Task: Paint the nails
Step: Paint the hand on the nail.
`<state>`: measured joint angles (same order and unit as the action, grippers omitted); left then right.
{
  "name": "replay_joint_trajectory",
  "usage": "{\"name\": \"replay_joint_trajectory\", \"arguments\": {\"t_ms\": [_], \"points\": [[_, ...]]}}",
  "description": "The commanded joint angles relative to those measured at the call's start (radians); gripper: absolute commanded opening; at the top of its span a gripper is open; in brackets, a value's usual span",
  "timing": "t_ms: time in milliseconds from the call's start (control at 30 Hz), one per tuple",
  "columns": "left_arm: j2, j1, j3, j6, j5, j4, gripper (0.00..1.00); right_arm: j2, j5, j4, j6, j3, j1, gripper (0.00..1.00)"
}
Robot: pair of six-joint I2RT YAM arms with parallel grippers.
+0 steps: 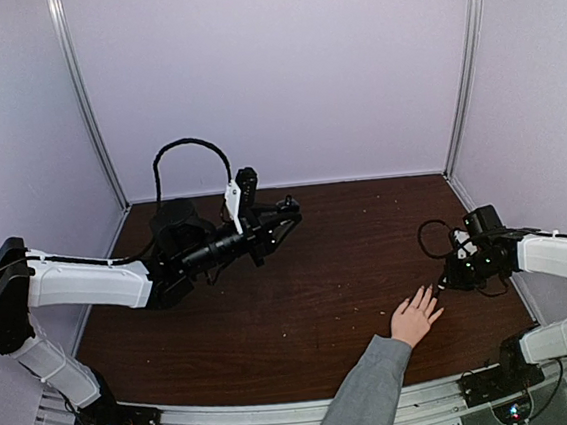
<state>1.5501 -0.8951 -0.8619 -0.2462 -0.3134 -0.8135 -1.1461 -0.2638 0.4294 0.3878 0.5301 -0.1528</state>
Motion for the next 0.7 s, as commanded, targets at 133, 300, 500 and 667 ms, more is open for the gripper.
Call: {"name": "replay_joint_trajectory", "arguments": {"t_ms": [133,300,500,667], "points": [[-0.007,0.012,0.000,-0.008,0.007,-0.061,0.00,0.002,0.035,-0.009,-0.009,0.005,-0.008,0.00],[-0.006,0.012,0.001,-0.009,0.005,-0.062,0.00,0.002,0.037,-0.010,-0.009,0.005,-0.008,0.00],[-0.007,0.012,-0.001,-0.009,0.007,-0.061,0.00,0.002,0.042,-0.011,-0.009,0.005,-0.008,0.00],[-0.007,0.012,-0.001,-0.008,0.005,-0.062,0.00,0.002,0.047,-0.009,-0.007,0.004,-0.008,0.00]]}}
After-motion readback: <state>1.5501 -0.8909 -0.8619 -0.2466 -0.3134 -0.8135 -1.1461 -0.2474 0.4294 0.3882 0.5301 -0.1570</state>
